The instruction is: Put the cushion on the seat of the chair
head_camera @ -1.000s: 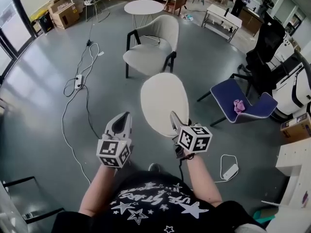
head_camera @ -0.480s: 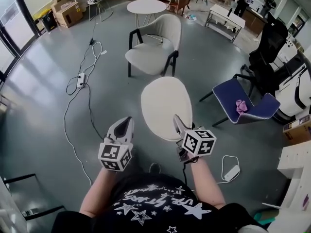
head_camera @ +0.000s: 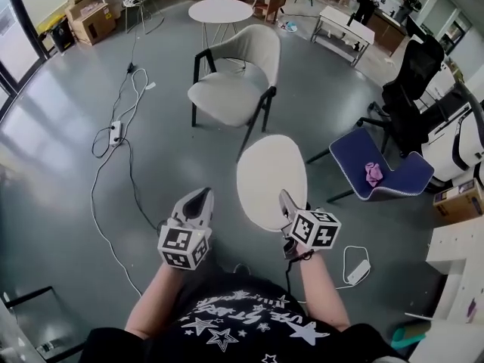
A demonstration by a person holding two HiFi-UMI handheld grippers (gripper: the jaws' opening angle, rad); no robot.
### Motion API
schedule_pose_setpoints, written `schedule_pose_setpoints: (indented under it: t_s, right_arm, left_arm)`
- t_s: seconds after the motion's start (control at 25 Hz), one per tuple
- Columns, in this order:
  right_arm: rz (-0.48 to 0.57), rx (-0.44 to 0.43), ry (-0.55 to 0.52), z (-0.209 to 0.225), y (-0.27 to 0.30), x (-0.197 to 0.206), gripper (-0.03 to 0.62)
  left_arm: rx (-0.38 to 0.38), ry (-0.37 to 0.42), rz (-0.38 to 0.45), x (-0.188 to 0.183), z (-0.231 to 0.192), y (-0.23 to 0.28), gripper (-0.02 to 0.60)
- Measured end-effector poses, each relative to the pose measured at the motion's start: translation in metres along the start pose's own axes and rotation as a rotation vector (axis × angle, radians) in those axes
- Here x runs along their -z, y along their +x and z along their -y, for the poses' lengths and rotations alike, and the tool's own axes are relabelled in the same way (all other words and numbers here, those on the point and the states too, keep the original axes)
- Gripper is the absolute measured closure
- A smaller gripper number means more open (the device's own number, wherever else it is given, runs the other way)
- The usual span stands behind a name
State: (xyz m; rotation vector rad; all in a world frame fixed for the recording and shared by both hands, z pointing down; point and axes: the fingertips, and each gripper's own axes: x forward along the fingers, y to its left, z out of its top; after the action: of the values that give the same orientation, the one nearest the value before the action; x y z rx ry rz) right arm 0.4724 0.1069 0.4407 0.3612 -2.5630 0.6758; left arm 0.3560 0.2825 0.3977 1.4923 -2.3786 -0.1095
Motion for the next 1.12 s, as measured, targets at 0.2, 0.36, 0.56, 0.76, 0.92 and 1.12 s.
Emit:
schedule_pose_setpoints:
  t_s: [0.2, 0.36, 0.56, 0.76, 0.92, 1.12]
  right_arm:
    - [0.035, 0.021, 0.031, -0.018, 0.054, -0.033, 0.536]
    - [0.034, 0.029, 0.037, -0.033, 0.100, -0.056, 0.536]
    - [0.032, 0.054, 0.021, -0.057, 0.145, -0.079, 0.536]
    - [0.048, 0.073, 0.091, -0.072, 0.181, -0.093, 0.536]
    - [0.028, 0.092, 0.095, -0.077, 0.193, -0.095, 0.536]
    - [-0.013, 0.118, 0.105, -0.065, 0.196, -0.093, 0.534]
  left_arm:
    - [0.004, -0.003, -0.022, -0.016, -0.061, 0.029, 0.574]
    - [0.000, 0.005, -0.020, -0.036, -0.117, 0.052, 0.574]
    - [0.012, -0.002, -0.022, -0.054, -0.170, 0.073, 0.574]
    - [0.025, -0.006, -0.030, -0.064, -0.211, 0.083, 0.574]
    - [0.028, -0.020, -0.034, -0.069, -0.238, 0.087, 0.574]
    - [0.016, -0.032, -0.057, -0.063, -0.256, 0.093, 0.574]
